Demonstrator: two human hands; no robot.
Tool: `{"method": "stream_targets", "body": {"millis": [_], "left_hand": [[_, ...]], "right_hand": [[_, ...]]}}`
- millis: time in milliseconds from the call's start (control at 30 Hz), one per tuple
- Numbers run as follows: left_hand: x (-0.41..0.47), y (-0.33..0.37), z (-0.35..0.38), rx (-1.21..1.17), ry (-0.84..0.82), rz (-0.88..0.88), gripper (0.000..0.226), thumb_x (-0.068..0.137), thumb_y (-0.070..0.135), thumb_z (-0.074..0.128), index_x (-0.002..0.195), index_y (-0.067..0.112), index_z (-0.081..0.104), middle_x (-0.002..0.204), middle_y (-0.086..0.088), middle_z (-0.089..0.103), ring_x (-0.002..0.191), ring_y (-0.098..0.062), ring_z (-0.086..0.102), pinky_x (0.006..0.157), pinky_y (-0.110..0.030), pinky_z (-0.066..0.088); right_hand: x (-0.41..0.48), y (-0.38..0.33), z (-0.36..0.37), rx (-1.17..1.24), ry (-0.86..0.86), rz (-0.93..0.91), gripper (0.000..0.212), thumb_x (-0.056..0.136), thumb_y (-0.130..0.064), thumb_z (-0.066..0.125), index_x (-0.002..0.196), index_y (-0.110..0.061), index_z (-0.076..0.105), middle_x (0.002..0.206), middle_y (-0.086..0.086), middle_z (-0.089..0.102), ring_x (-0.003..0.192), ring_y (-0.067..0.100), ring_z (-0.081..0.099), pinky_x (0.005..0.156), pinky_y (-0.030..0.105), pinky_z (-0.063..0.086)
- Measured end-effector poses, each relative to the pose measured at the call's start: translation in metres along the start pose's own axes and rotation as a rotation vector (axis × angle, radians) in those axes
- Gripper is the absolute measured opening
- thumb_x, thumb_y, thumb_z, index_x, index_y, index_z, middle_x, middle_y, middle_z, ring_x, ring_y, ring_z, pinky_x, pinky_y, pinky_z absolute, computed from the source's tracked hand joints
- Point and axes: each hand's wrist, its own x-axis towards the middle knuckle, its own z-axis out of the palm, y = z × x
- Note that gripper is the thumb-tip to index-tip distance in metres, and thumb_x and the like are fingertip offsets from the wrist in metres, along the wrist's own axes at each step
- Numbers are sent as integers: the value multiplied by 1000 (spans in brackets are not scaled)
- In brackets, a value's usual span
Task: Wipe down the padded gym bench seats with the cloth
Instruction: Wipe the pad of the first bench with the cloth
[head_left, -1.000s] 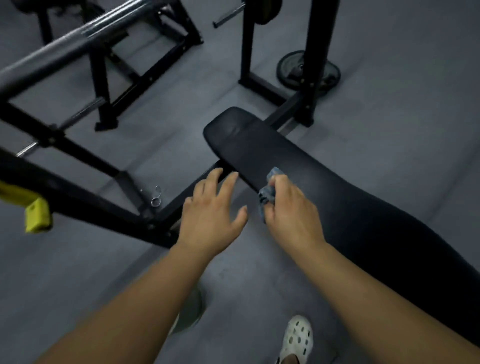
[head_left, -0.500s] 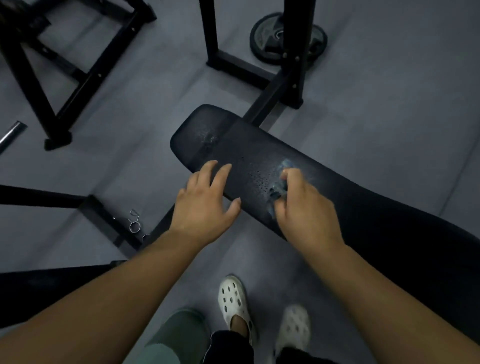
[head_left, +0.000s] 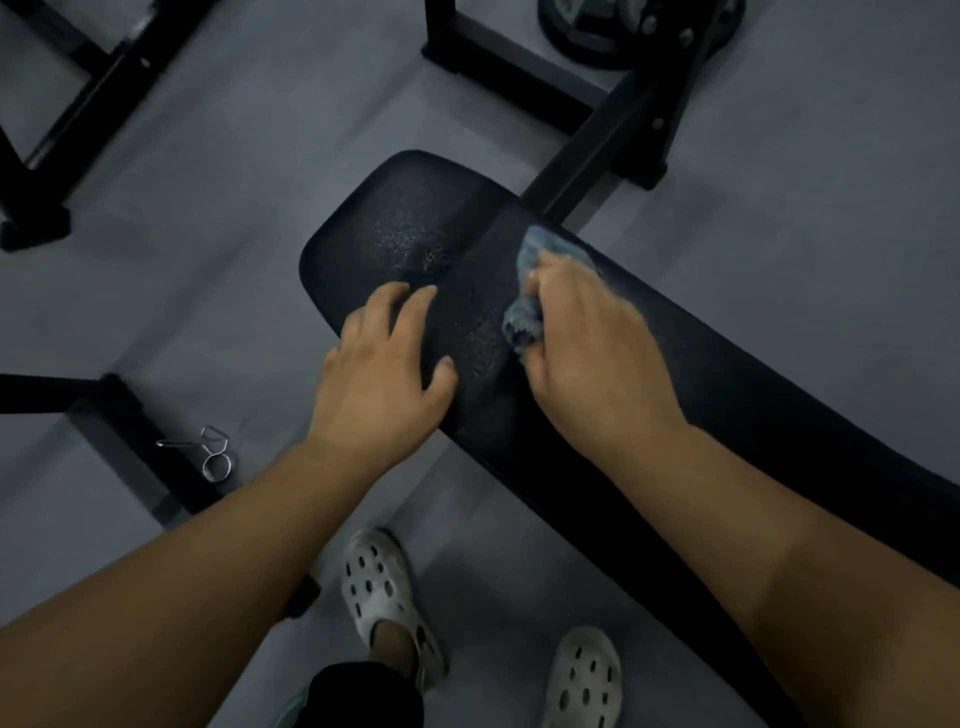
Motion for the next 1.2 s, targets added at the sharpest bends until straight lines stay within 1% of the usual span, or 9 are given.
{"method": "stream_targets", "body": {"millis": [100,200,333,567,667,733,933,1100,1200], "left_hand": [[32,-31,20,-48,90,-53,62,89,31,52,149,23,34,152,-2,31,137,-28,35,105,-47,39],[59,-57,35,-76,174,-40,61,87,31,45,146,23,36,152,-1,32,139,-25,31,110,-48,33],[87,-81,49,-33,220,21,68,83,35,36,149,17,36,156,-9,32,142,-30,29,113,-50,30],[122,-115,49,-65,275,15,69,82,37,33,150,23,37,158,-2,31,142,-25,30,112,-44,28],[111,-129,50,-59,294,-10,71,82,38,28,150,22,35,159,-3,30,142,-24,30,113,-44,29],[104,-132,50,-76,305,-31,72,82,39,26,151,22,35,159,-3,31,143,-23,31,114,-43,30],[68,-119,62,-2,218,-39,85,76,46,13,154,16,30,163,-5,24,147,-24,27,115,-37,29],[42,-111,55,-53,190,-81,79,82,41,27,157,18,20,166,0,15,150,-18,18,118,-29,21],[34,-113,49,-51,165,-37,68,95,32,39,157,16,19,166,-1,14,151,-17,15,117,-26,21]], "right_hand": [[32,5,42,-139,-158,1,53,90,-48,37,134,-21,47,157,5,35,151,24,19,121,56,12],[54,1,76,-179,-76,93,77,95,-69,20,152,-19,31,165,11,16,154,28,7,124,52,5],[83,-3,123,-285,-147,262,89,95,-72,11,159,-12,-3,166,18,-11,153,31,-11,125,47,-2],[184,-5,153,-466,-68,-97,90,88,-66,1,158,-13,18,166,14,14,153,30,10,122,46,14],[156,-4,150,-376,-193,-507,81,91,-59,10,158,-15,23,166,9,17,154,26,12,124,43,10],[134,16,135,-350,-307,-654,70,96,-54,15,159,-24,22,167,1,15,154,18,8,124,35,5],[192,-6,150,-519,-113,-290,74,92,-60,6,158,-29,18,167,9,11,153,29,12,122,44,15],[104,12,137,-349,-318,-718,67,97,-59,8,158,-33,21,167,-7,7,153,14,4,123,35,4],[123,54,111,-404,-191,-533,83,90,-76,-1,158,-33,22,167,1,13,154,20,10,124,41,12]]}}
